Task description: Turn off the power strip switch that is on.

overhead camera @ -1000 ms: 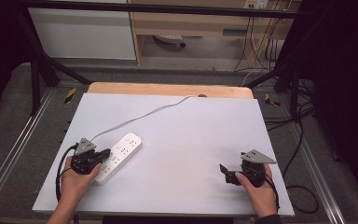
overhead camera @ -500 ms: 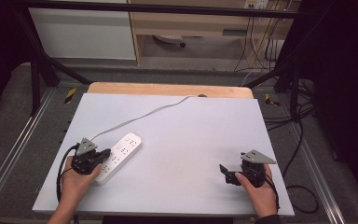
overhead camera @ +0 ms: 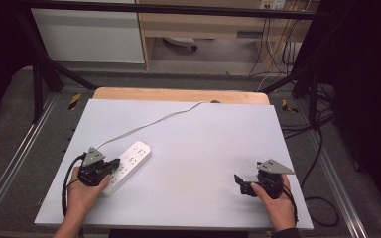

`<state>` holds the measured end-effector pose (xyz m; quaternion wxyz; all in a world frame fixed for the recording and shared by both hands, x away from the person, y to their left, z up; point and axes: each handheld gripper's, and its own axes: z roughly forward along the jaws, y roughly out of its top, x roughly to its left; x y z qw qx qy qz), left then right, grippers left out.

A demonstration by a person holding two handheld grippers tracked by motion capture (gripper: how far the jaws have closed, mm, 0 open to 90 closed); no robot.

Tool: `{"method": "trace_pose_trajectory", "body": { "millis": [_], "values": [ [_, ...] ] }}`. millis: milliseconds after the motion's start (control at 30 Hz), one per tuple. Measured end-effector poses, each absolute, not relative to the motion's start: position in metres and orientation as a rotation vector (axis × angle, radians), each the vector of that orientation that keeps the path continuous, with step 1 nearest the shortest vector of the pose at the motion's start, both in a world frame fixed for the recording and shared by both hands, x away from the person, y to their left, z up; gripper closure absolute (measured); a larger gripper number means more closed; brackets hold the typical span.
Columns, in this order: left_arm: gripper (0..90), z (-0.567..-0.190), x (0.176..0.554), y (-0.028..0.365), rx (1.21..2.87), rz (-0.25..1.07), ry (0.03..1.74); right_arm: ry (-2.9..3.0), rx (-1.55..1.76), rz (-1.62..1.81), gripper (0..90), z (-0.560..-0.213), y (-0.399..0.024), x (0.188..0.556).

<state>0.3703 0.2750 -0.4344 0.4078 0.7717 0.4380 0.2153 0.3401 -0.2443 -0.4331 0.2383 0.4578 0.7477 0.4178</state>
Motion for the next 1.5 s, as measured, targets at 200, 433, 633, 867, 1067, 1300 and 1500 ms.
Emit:
{"method": "trace_pose_trajectory", "body": {
  "millis": [200, 433, 633, 867, 1067, 1300, 1500],
  "values": [
    [90.0, -0.434, 0.370, 0.280, 1.915, 0.533, 1.132, 2.047, 1.251, 1.148, 3.4, -0.433, -0.243, 0.340],
    [90.0, -0.434, 0.371, 0.283, 1.887, 0.516, 1.135, 2.051, 1.250, 1.148, 3.4, -0.434, -0.243, 0.341],
    [90.0, -0.433, 0.371, 0.283, 1.887, 0.514, 1.128, 2.051, 1.251, 1.149, 3.4, -0.433, -0.243, 0.341],
    [90.0, -0.431, 0.370, 0.281, 1.879, 0.526, 1.103, 2.051, 1.251, 1.148, 3.4, -0.434, -0.243, 0.341],
    [90.0, -0.429, 0.369, 0.280, 1.859, 0.536, 1.088, 2.049, 1.249, 1.149, 3.4, -0.434, -0.243, 0.341],
    [73.5, -0.425, 0.367, 0.279, 1.816, 0.559, 1.070, 2.053, 1.248, 1.146, 3.4, -0.434, -0.243, 0.342],
    [58.6, -0.422, 0.367, 0.280, 1.762, 0.563, 1.052, 2.051, 1.245, 1.144, 3.4, -0.435, -0.243, 0.342]
  ]
}}
